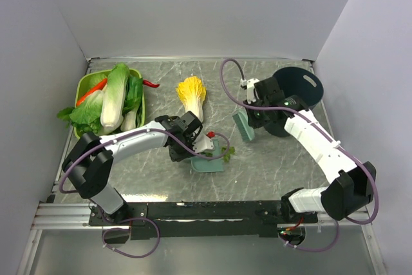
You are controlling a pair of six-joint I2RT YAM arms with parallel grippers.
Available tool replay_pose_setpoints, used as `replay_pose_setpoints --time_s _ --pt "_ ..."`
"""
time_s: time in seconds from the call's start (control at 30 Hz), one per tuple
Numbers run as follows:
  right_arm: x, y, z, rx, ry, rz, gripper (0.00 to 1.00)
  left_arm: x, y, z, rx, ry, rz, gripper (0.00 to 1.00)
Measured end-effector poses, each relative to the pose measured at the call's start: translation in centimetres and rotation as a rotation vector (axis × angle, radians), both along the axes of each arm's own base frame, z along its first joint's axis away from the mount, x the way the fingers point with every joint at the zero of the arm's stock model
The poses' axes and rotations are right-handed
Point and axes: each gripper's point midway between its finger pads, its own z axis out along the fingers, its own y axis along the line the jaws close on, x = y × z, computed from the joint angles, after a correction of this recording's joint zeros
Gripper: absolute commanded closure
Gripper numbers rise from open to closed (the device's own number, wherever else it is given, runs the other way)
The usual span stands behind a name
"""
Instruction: Sweep away the paper scraps from the table
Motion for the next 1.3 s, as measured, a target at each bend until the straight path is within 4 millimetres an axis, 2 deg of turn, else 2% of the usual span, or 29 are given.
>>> replay_pose_setpoints --time_s 0.13,0.3,0.47,0.6,0.73,0.9,1.03,1.17,1.3 --pt "-1.8 -0.1 -2.2 -0.023 0.085 0.026 1.00 -0.2 0.2 0.0 0.008 0.007 -0.002 0.99" --pt "-4.2 3.4 -3.2 0.064 0.188 0.140 1.00 -0.4 0.5 0.0 0.011 0.008 -0.001 0.99" --pt "-5.6 7.3 -1.9 0.248 0.270 0.203 1.00 -0.5 0.3 0.0 0.006 0.009 0.005 0.99" --pt "-5.2 8.4 0.6 0.334 0.245 0.237 1.00 -0.3 0.0 0.3 -0.002 0.006 0.015 0.99" --pt "-5.5 7.8 2.0 0.350 0.199 0.243 1.00 0.2 -0.6 1.0 -0.021 -0.011 0.015 0.99" --pt "-6.3 5.9 4.4 0.329 0.098 0.253 1.00 0.3 -1.0 2.0 -0.065 -0.036 0.010 0.99" --pt "-5.8 4.7 7.8 0.310 -0.022 0.257 1.00 0.3 -1.4 3.3 -0.117 -0.061 0.009 0.99" --pt "-4.4 3.6 12.2 0.289 -0.180 0.245 1.00 0.2 -1.9 4.0 -0.158 -0.065 0.015 0.99" --pt "-4.1 1.7 14.8 0.260 -0.292 0.204 1.00 -0.1 -2.3 4.8 -0.190 -0.058 0.023 0.99"
